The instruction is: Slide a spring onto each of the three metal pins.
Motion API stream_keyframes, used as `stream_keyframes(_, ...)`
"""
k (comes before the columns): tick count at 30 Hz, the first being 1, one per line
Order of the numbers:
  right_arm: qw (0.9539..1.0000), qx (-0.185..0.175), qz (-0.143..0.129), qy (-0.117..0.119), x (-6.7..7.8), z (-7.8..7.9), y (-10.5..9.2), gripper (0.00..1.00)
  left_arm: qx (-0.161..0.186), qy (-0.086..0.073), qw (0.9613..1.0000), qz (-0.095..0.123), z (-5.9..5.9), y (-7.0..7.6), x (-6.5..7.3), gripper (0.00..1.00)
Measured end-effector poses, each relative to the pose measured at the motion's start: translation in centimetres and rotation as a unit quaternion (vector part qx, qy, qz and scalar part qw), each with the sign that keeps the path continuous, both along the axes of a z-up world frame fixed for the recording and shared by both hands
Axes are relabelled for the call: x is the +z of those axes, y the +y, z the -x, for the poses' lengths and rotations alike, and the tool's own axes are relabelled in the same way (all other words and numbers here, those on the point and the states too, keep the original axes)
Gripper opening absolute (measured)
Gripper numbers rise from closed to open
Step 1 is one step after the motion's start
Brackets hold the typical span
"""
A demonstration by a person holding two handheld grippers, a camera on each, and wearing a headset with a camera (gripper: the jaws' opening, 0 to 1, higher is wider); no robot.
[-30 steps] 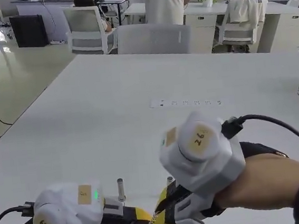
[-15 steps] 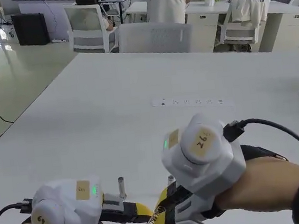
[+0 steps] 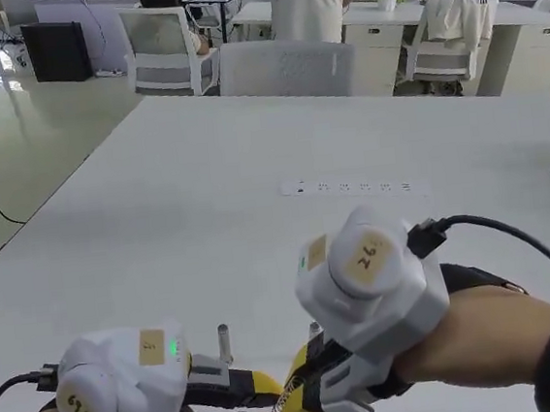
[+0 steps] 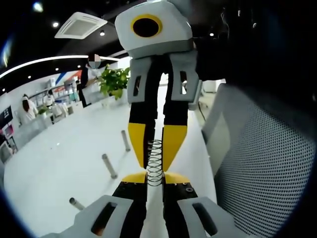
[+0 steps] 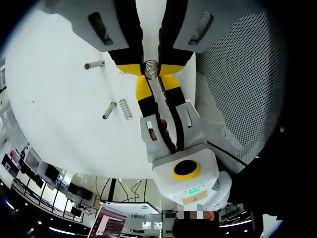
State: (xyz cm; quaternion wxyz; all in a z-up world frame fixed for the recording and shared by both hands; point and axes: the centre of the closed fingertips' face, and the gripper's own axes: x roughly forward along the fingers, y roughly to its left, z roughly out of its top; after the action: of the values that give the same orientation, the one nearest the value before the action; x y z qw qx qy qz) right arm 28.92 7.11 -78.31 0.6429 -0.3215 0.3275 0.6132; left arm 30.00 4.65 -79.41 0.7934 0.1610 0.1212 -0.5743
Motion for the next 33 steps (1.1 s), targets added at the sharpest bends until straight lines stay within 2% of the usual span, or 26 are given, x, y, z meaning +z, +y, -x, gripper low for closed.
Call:
stream_keyframes(9, 0.9999, -0.011, 0.007, -0.004, 0.0, -0.6, -0.7, 0.08, 0.01, 0.011, 0.9999, 0.001, -0.1, 0.3, -0.3, 0.15)
stream_keyframes(11, 0.9999, -0.013, 0.008, -0.003, 0.1, -0.7, -0.9, 0.08, 0.013, 0.017, 0.9998, 0.002, -0.1, 0.5, -0.4, 0.17)
stream_keyframes(15, 0.9998, -0.018, 0.01, -0.005, 0.1, -1.0, -1.3, 0.08, 0.025, 0.03, 0.9992, 0.005, -0.3, 1.0, -0.5, 0.26)
stream_keyframes(21, 0.9996, -0.025, 0.013, -0.009, 0.1, -1.5, -2.0, 0.08, 0.042, 0.041, 0.9982, 0.014, -0.6, 1.9, -0.3, 0.31)
stream_keyframes(26, 0.9993, -0.031, 0.016, -0.011, 0.1, -1.8, -2.7, 0.08, 0.057, 0.049, 0.997, 0.017, -0.4, 3.0, -0.8, 0.33)
stream_keyframes(33, 0.9989, -0.04, 0.02, -0.01, 0.1, -2.2, -3.5, 0.08, 0.085, 0.051, 0.9949, 0.021, -0.5, 4.5, -1.0, 0.37)
